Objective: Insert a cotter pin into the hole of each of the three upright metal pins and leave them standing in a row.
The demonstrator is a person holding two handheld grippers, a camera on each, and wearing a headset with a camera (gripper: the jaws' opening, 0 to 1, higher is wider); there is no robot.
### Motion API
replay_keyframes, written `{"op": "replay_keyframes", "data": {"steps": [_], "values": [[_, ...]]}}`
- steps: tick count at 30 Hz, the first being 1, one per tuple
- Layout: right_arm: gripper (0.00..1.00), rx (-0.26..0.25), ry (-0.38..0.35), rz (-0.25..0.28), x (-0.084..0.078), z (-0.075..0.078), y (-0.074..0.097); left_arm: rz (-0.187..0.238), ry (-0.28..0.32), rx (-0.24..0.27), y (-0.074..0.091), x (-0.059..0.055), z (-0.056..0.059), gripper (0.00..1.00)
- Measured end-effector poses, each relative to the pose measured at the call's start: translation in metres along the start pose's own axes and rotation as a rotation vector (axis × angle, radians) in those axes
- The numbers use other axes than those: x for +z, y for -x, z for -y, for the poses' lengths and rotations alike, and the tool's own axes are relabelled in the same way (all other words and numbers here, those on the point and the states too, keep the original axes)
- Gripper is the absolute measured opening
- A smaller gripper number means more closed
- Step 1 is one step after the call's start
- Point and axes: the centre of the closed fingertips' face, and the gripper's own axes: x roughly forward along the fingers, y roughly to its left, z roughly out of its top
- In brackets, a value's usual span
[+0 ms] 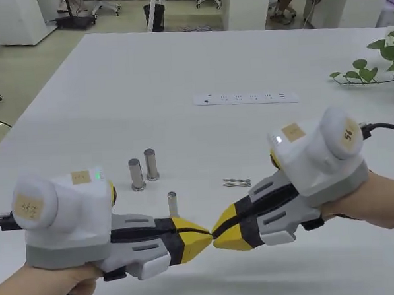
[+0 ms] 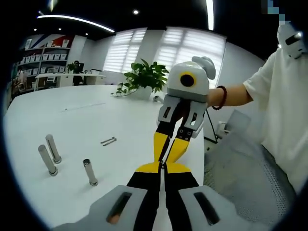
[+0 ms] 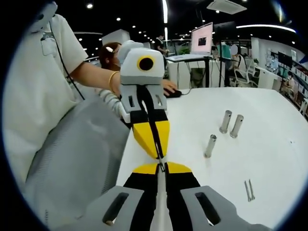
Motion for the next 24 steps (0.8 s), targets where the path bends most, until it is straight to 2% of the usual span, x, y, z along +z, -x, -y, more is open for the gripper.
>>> {"op": "replay_keyframes", "data": {"steps": [7,12,20,24], "values": [[0.06,0.016,0.0,0.0,-0.0015,-0.0021,0.0006,0.002,-0.007,-0.012,0.0001,-0.0004,0.0013,0.0],[0.04,0.021,0.029,-0.027,-0.0046,-0.0055,-0.0004,-0.014,-0.015,-0.013,-0.0019,-0.0035,0.0042,0.0],[0.03,0.014,0.084,-0.076,-0.0071,-0.0059,-0.0005,-0.023,-0.024,0.005,-0.0034,-0.006,0.0038,0.02],[0.03,0.004,0.094,-0.097,-0.0079,-0.0031,0.0006,-0.029,-0.035,0.035,-0.0018,-0.0078,-0.0032,0.04]]}}
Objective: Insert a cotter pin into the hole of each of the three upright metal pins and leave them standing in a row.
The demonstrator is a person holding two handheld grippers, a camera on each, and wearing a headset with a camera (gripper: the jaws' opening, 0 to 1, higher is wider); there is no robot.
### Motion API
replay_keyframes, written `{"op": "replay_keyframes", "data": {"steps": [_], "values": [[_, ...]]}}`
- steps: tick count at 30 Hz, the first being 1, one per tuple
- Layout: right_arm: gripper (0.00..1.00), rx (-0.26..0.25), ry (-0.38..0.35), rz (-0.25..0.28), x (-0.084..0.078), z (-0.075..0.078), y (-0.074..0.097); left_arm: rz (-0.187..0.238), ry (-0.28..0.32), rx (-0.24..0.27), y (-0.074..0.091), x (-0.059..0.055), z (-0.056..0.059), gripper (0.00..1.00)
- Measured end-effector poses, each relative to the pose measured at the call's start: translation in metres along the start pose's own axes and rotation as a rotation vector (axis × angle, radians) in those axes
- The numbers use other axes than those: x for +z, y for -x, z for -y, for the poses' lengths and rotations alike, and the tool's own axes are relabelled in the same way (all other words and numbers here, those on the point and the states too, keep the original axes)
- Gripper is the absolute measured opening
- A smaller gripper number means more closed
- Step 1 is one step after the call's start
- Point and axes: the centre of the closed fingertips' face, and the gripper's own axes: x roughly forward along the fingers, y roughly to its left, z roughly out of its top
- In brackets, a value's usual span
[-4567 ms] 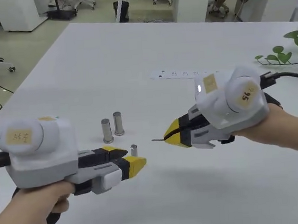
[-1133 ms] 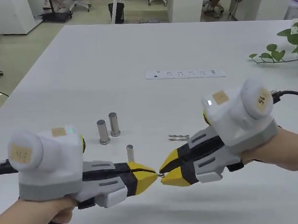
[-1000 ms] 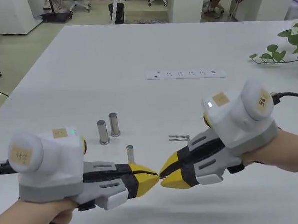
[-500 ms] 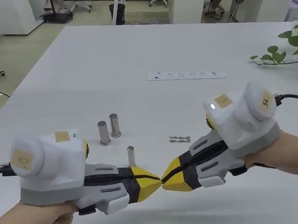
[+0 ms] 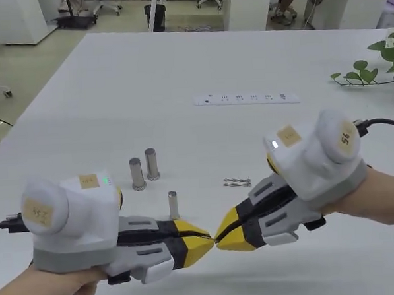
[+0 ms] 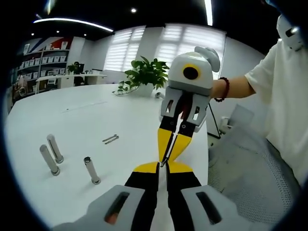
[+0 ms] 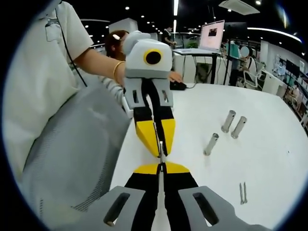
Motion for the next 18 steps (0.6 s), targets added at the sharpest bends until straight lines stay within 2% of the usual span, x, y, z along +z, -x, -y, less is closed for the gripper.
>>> {"op": "replay_keyframes", "data": {"steps": [4,7,8,17,18], "values": [[0.03,-0.024,0.023,-0.031,0.0,0.008,0.001,-0.001,-0.012,0.06,0.003,-0.002,-0.012,0.11],[0.03,-0.046,0.026,-0.055,-0.002,0.015,0.0,0.0,-0.031,0.125,0.008,-0.001,-0.024,0.14],[0.03,-0.058,0.026,-0.067,-0.003,0.018,-0.001,0.002,-0.03,0.128,0.009,-0.001,-0.025,0.15],[0.03,-0.101,0.017,-0.133,-0.007,0.033,-0.005,0.003,-0.053,0.256,0.02,-0.001,-0.048,0.15],[0.03,-0.106,0.021,-0.141,-0.007,0.036,-0.005,0.001,-0.061,0.284,0.022,-0.001,-0.053,0.15]]}}
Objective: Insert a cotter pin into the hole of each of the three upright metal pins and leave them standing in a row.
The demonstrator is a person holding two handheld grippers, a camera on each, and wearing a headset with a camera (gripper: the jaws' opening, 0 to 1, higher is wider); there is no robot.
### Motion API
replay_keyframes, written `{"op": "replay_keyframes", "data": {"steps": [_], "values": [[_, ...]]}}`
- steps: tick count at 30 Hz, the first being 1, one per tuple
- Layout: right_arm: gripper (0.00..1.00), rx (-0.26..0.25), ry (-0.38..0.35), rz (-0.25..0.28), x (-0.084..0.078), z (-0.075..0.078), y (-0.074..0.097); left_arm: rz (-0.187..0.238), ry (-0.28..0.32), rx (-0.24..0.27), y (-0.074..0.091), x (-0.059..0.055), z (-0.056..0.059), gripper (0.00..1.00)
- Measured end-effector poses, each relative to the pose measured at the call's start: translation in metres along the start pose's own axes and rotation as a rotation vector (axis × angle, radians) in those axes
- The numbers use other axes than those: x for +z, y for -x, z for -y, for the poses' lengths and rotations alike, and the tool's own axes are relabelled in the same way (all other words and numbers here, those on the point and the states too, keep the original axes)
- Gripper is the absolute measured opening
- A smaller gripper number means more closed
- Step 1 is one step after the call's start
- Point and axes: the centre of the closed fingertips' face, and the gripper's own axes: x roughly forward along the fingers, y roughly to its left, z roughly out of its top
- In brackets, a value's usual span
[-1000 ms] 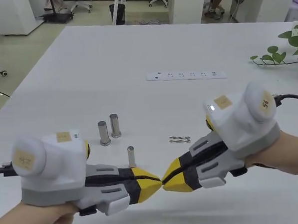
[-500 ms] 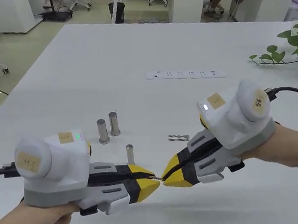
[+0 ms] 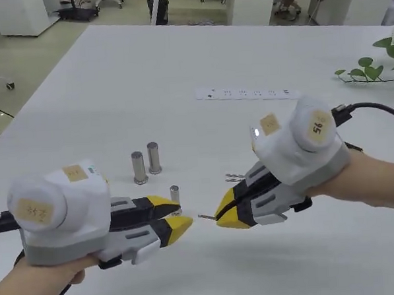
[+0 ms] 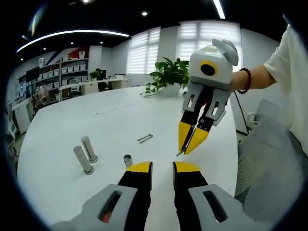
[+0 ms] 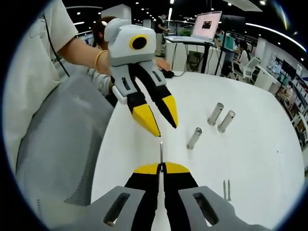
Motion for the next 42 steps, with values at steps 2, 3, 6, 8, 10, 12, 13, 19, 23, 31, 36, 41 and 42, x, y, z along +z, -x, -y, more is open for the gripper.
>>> {"op": "replay_keyframes", "data": {"steps": [2,3,6,8,10,12,13,19,23,31,36,41,42], "values": [[0.03,-0.01,0.004,-0.015,0.0,0.004,-0.001,-0.003,-0.014,0.025,0.0,0.0,-0.005,0.15],[0.03,-0.013,0.005,-0.019,0.0,0.006,-0.001,-0.003,-0.013,0.029,0.0,-0.001,-0.007,0.15],[0.03,-0.023,0.006,-0.037,0.0,0.011,-0.003,-0.004,-0.016,0.067,0.0,-0.002,-0.016,0.15],[0.03,-0.029,0.003,-0.045,0.0,0.014,-0.004,-0.005,-0.009,0.082,0.0,-0.002,-0.021,0.16],[0.03,-0.032,-0.003,-0.057,0.0,0.017,-0.006,-0.007,-0.001,0.092,-0.001,-0.004,-0.025,0.17],[0.03,-0.038,-0.007,-0.072,-0.001,0.021,-0.007,-0.013,0.005,0.102,-0.002,-0.006,-0.028,0.19],[0.03,-0.045,-0.006,-0.081,-0.001,0.024,-0.008,-0.014,0.008,0.104,-0.002,-0.007,-0.03,0.2],[0.03,-0.067,0.003,-0.14,-0.007,0.034,-0.013,-0.02,0.035,0.127,-0.01,-0.011,-0.04,0.23],[0.03,-0.063,-0.007,-0.153,-0.007,0.038,-0.016,-0.038,0.031,0.146,-0.017,-0.015,-0.047,0.23],[0.03,-0.071,-0.028,-0.178,-0.007,0.049,-0.022,-0.069,0.008,0.133,-0.029,-0.023,-0.05,0.21],[0.03,-0.073,-0.025,-0.192,-0.006,0.054,-0.025,-0.09,0.003,0.127,-0.036,-0.03,-0.053,0.18],[0.03,-0.074,-0.023,-0.206,-0.007,0.059,-0.027,-0.097,-0.004,0.123,-0.041,-0.032,-0.054,0.17],[0.03,-0.073,-0.024,-0.207,-0.007,0.06,-0.028,-0.098,-0.005,0.126,-0.042,-0.033,-0.055,0.16]]}}
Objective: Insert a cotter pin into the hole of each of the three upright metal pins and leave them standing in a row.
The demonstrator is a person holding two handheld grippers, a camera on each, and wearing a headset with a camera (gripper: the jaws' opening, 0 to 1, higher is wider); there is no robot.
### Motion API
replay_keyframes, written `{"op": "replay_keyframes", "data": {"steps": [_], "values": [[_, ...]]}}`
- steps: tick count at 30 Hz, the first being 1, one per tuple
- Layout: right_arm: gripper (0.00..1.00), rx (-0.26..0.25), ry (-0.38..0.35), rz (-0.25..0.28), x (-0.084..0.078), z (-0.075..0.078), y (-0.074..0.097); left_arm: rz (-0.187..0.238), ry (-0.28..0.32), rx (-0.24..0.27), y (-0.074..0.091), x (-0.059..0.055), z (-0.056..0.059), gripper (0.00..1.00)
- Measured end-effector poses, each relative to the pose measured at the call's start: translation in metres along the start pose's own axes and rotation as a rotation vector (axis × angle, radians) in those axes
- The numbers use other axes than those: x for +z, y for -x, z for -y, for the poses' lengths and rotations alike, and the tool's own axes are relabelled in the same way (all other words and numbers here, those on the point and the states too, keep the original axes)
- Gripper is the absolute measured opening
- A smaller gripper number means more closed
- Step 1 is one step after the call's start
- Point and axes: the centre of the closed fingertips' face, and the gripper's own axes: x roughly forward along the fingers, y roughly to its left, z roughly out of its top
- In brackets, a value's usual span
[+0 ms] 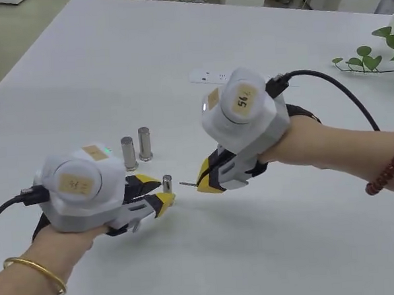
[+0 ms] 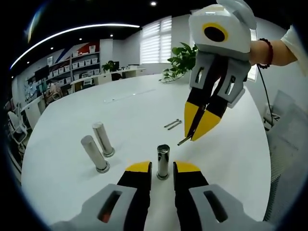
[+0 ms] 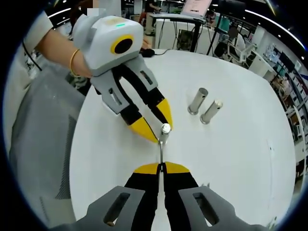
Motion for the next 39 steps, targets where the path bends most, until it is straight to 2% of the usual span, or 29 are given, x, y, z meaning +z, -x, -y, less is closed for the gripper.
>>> {"op": "replay_keyframes", "data": {"steps": [12,39], "values": [[0.03,0.005,0.006,-0.008,0.007,0.002,-0.002,0.0,-0.012,-0.009,-0.004,-0.002,0.0,0.08],[0.04,0.01,0.05,-0.063,0.013,0.002,-0.009,0.007,0.01,-0.017,-0.005,-0.003,0.0,0.07]]}}
